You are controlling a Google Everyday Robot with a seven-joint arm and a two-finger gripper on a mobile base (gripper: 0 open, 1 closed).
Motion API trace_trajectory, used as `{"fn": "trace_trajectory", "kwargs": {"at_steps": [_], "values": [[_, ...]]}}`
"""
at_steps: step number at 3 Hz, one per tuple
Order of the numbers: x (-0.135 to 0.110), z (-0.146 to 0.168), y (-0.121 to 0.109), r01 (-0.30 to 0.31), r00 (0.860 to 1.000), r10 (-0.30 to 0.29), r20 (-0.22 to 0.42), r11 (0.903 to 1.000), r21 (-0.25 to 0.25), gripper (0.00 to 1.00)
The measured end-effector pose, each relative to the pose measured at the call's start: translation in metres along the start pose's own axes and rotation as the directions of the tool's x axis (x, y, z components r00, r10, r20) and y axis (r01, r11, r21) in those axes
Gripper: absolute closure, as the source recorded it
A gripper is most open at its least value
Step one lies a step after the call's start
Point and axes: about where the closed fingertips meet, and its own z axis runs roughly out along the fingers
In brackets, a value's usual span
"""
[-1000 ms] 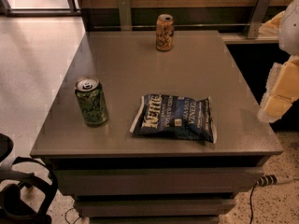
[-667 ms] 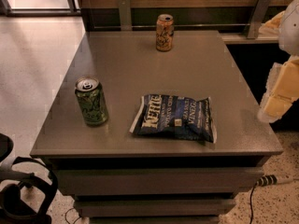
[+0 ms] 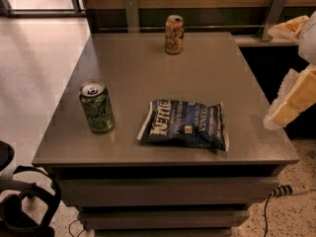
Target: Move green can near orange can
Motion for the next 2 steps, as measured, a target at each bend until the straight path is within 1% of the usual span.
{"fn": "trace_trajectory", "kwargs": {"at_steps": [1,2], "values": [[-0.024,0.019,0.01,-0.022,0.983,0.023,0.183,0.9997,-0.007,0.0],[-0.061,0.043,0.026,-0.04,0.932,0.055,0.357,0.998,-0.048,0.0]]}}
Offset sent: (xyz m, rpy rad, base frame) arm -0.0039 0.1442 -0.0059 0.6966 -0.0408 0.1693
